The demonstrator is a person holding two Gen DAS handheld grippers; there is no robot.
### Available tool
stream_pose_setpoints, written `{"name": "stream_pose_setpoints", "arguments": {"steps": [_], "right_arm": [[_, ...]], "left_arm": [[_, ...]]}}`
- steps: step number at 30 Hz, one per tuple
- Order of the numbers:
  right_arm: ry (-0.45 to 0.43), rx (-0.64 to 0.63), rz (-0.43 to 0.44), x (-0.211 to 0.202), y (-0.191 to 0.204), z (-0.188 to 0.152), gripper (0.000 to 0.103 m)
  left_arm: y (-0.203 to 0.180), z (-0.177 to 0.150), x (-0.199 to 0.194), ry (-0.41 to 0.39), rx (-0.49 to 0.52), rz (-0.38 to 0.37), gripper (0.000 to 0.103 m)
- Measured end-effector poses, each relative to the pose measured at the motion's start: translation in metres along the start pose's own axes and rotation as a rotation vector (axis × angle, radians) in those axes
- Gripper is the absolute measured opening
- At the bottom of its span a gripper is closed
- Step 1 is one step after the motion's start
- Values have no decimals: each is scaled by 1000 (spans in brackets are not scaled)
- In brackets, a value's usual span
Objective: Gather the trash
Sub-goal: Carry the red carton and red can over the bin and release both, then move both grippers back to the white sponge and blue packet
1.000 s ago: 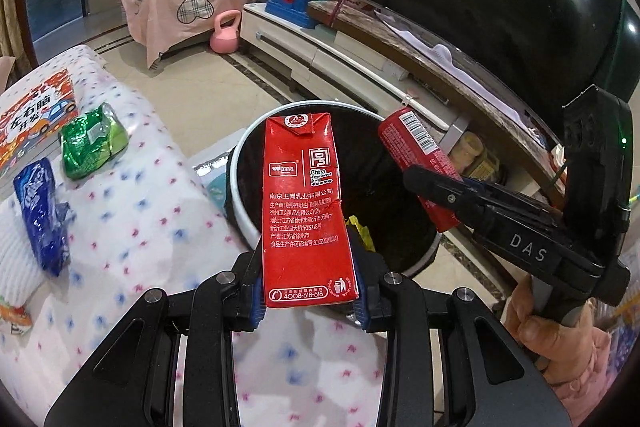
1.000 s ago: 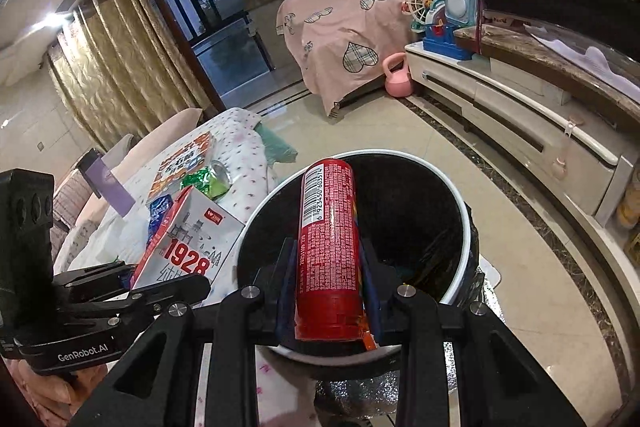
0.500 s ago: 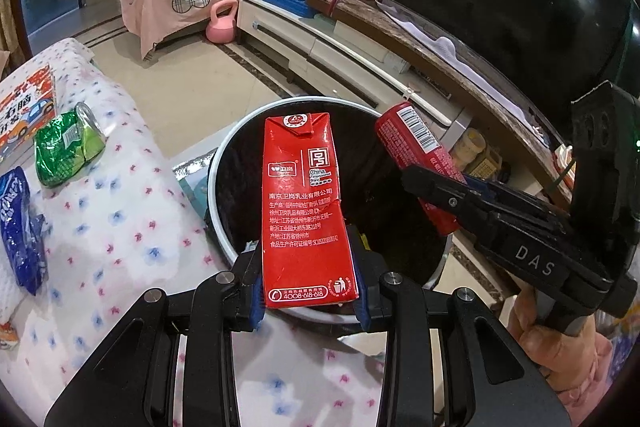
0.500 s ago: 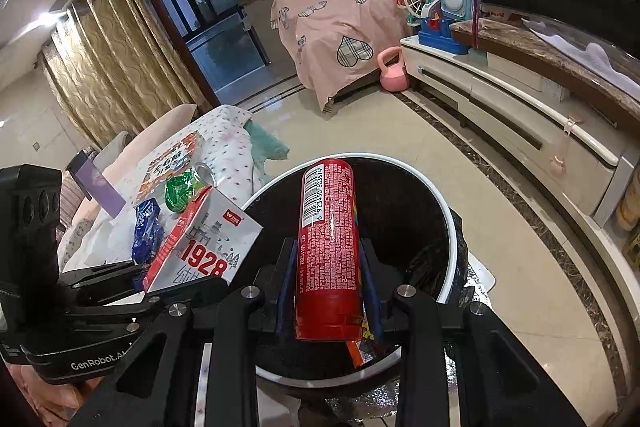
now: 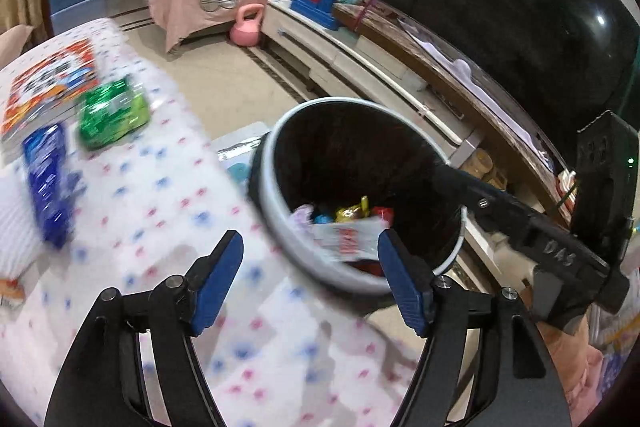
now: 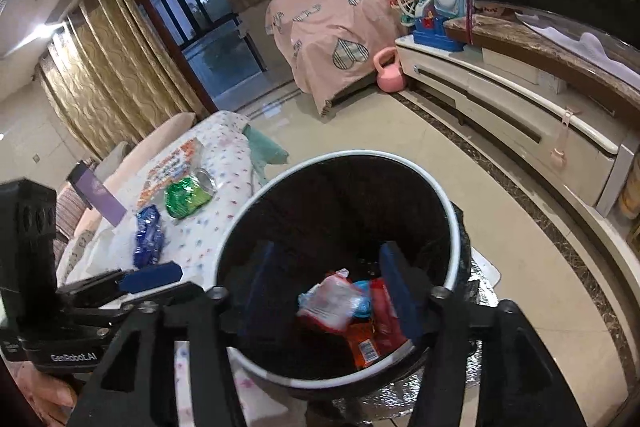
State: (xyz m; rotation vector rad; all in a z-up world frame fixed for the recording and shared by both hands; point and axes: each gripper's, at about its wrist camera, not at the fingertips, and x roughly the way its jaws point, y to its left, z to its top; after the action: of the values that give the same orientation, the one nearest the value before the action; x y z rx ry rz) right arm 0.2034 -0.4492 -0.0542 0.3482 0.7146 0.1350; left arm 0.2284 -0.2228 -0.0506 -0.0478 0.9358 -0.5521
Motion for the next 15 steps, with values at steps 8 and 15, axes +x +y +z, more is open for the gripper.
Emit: {"name": "stream_pose_setpoints", "arguments": {"steps": [8, 15], "right_arm": [[-17, -2, 80, -6, 39, -23, 84], [16, -14, 155, 2, 78, -48, 92]], "left_arm": [[54, -41, -42, -40, -126, 70, 72], [100, -77, -78, -81, -233, 136, 74]]}}
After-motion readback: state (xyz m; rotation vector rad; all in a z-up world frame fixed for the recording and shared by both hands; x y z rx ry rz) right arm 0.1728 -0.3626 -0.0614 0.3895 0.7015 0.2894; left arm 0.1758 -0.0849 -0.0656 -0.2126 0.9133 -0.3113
